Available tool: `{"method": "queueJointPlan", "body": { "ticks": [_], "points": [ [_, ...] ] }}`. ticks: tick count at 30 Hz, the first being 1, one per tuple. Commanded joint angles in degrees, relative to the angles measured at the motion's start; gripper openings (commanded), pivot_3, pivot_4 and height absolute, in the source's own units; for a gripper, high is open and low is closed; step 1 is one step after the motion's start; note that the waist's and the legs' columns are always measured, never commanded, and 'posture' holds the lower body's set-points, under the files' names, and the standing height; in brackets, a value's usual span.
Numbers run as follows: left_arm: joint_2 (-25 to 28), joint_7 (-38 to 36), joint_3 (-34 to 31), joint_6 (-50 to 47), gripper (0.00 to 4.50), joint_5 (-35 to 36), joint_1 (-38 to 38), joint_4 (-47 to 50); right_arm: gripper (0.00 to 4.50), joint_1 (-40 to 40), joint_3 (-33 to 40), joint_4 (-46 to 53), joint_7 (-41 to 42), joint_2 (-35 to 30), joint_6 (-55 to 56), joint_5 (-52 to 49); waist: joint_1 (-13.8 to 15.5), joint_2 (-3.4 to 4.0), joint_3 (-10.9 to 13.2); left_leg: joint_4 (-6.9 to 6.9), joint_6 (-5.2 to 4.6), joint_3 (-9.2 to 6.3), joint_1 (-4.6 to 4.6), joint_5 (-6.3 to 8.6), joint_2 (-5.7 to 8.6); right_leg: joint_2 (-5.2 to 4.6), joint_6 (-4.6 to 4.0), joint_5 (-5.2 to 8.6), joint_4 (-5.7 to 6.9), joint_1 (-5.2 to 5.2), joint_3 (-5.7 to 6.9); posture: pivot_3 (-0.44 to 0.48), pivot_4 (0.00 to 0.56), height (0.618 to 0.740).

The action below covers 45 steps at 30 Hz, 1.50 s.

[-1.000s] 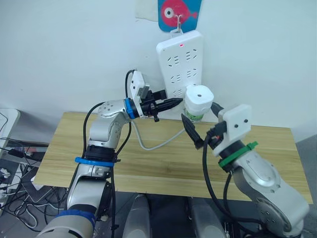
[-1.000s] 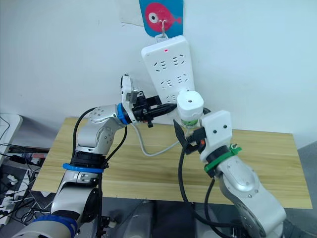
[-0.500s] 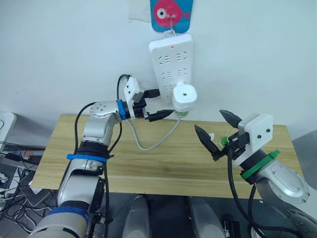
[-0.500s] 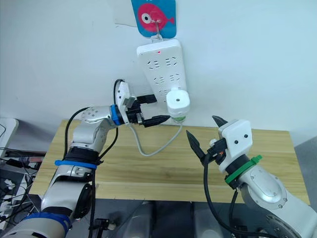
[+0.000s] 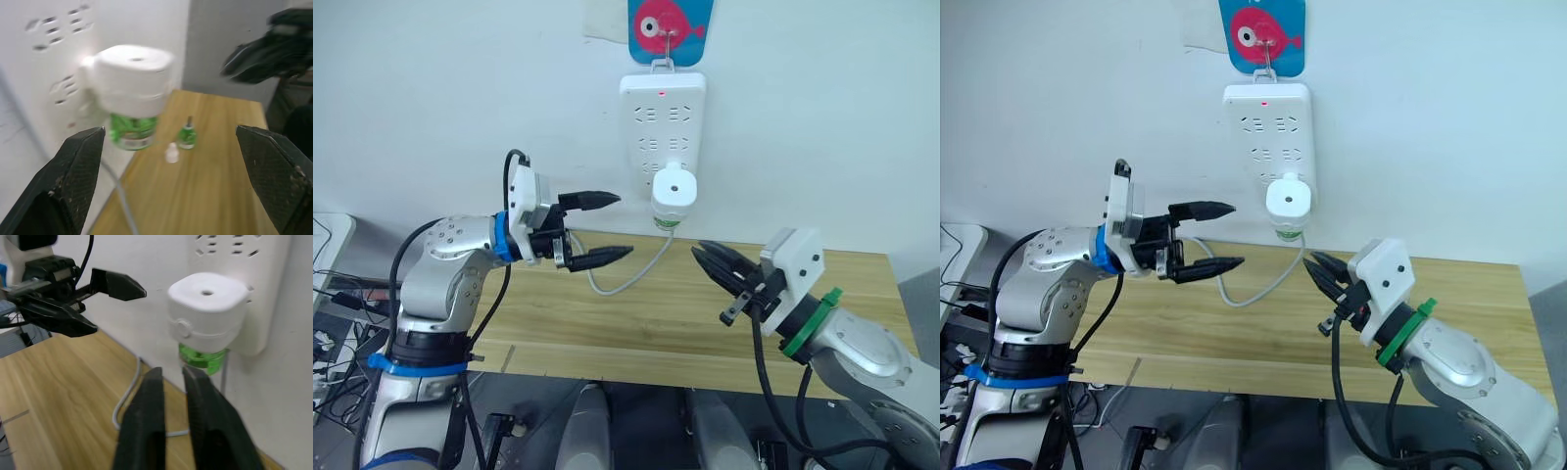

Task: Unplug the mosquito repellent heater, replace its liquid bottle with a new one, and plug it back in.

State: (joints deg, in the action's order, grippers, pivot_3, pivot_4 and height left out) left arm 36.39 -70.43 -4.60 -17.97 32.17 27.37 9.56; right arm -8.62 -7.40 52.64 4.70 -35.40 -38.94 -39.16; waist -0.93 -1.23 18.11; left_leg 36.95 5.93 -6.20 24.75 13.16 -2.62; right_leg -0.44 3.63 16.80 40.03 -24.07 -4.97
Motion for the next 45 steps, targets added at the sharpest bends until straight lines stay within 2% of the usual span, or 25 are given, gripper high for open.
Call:
{"method": "queueJointPlan", "body": {
  "ticks": [1, 8, 17, 29, 45],
  "points": [
    [-0.1, 1.1, -3.1, 2.2, 4.5, 2.7, -2.4, 5.2, 0.06, -1.4, -2.2, -1.0, 2.3, 1.7, 2.8, 4.7, 0.4, -0.01, 0.0, 0.0, 0.0, -0.01, 0.0, 0.0, -0.01, 0.01, 0.0, 0.0, -0.01, 0.0, 0.01, 0.197, 0.273, 0.74],
    [-2.2, 5.0, -4.2, 6.1, 4.5, 1.8, -7.5, 6.0, 0.06, -5.2, -5.9, -7.0, 3.2, 7.4, 5.1, 13.4, 1.2, -0.07, -0.1, 0.0, -0.01, 0.01, 0.01, 0.01, 0.01, -0.01, 0.0, 0.0, -0.04, 0.0, 0.01, 0.192, 0.27, 0.74],
    [-2.4, 7.1, -2.9, 7.2, 4.5, 1.8, -6.4, 5.9, 0.06, -8.2, -6.7, -9.8, 4.3, 13.7, 5.8, 18.3, 1.4, -0.1, -0.1, -0.01, 0.01, 0.01, 0.01, 0.0, 0.01, -0.01, 0.0, 0.0, -0.04, -0.01, 0.01, 0.196, 0.262, 0.74],
    [-2.5, 6.6, -2.0, 8.4, 4.5, 1.6, -5.9, 5.0, 0.06, -6.8, -2.6, -9.7, 6.6, 13.9, 4.9, 20.4, 1.4, -0.11, -0.1, 0.0, 0.0, 0.01, 0.01, 0.0, 0.01, -0.01, 0.0, 0.0, -0.02, 0.0, 0.01, 0.18, 0.266, 0.74],
    [-2.8, 6.1, -1.3, 9.5, 4.5, 1.3, -5.6, 4.0, 0.06, -4.8, -1.4, -7.4, 8.6, 14.6, 3.9, 19.2, 1.4, -0.11, -0.1, -0.01, -0.13, 0.01, 0.0, 0.07, 0.01, 0.0, 0.0, 0.0, -0.03, 0.0, 0.01, 0.172, 0.283, 0.74]
  ]
}}
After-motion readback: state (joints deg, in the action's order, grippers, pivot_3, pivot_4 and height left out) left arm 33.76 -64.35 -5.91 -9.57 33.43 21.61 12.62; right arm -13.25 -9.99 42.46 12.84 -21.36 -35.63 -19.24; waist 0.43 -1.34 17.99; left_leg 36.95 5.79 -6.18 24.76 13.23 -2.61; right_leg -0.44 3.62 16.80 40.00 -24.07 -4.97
